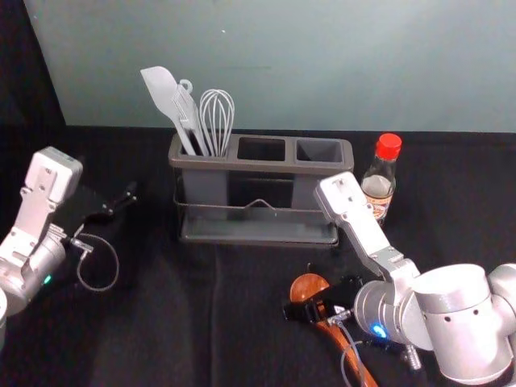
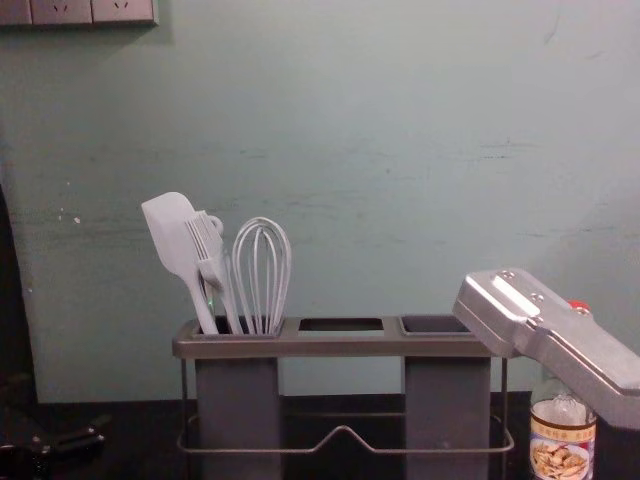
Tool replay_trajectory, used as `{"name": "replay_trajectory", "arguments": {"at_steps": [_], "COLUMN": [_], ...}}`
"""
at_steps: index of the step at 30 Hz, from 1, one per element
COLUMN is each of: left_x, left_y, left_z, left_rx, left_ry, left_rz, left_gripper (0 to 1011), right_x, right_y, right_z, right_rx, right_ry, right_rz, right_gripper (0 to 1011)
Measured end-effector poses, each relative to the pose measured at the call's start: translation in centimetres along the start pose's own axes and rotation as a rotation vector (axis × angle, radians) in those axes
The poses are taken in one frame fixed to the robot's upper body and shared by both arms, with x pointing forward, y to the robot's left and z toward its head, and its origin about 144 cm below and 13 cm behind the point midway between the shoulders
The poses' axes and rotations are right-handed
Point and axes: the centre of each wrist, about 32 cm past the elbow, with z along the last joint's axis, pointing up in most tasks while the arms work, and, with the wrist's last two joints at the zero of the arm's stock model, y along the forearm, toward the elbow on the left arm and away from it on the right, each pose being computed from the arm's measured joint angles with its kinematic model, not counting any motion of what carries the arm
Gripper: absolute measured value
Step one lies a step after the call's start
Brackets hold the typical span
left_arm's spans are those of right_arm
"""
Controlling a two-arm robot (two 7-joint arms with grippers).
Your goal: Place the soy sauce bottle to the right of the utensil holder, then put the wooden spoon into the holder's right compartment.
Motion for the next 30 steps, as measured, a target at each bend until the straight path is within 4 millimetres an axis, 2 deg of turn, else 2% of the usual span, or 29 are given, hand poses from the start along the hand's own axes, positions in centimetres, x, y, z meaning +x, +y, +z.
{"name": "replay_trajectory", "arguments": {"at_steps": [2, 10, 25, 30], "left_x": [0.0, 0.0, 0.0, 0.0], "left_y": [0.0, 0.0, 0.0, 0.0], "left_z": [0.0, 0.0, 0.0, 0.0], "left_rx": [0.000, 0.000, 0.000, 0.000], "left_ry": [0.000, 0.000, 0.000, 0.000], "left_rz": [0.000, 0.000, 0.000, 0.000], "left_gripper": [1005, 1005, 1005, 1005], "right_x": [0.0, 0.0, 0.0, -0.2], "right_y": [0.0, 0.0, 0.0, -1.1], "right_z": [0.0, 0.0, 0.0, -0.4], "right_rx": [0.000, -0.001, -0.001, 0.099], "right_ry": [0.000, 0.000, 0.001, -0.054], "right_rz": [0.000, 0.000, 0.001, 0.021], "right_gripper": [998, 835, 835, 835]}}
